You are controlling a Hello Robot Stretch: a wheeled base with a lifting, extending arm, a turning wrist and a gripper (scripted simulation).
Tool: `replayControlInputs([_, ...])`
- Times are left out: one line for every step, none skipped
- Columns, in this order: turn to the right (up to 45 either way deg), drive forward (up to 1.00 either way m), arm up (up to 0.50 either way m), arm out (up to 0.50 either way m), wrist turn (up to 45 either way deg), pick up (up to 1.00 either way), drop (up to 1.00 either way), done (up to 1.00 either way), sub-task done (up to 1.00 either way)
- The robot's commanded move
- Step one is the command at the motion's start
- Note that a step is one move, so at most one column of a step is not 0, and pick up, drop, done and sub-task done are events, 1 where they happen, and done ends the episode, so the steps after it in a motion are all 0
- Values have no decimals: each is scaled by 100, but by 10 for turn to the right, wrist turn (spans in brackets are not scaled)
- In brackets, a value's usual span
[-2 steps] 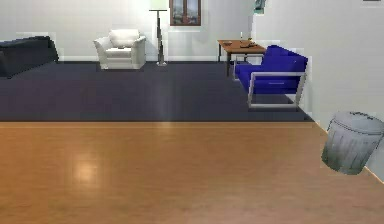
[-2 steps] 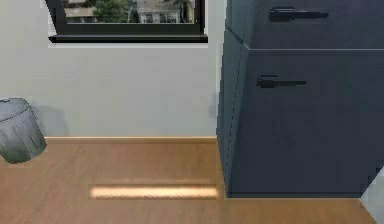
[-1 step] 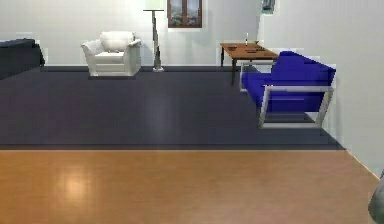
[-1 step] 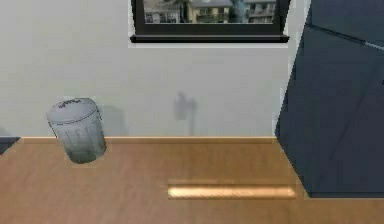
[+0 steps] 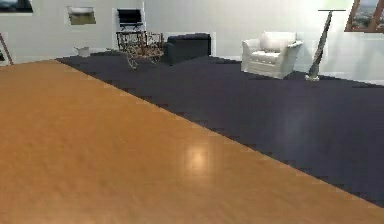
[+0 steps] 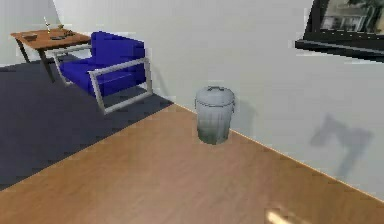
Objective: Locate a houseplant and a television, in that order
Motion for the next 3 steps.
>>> replayControlInputs([0, 45, 0, 0, 0, 0, 0, 0, 0])
replayControlInputs([-300, 0, 0, 0, 0, 0, 0, 0, 0])
replayControlInputs([0, 100, 0, 0, 0, 0, 0, 0, 0])
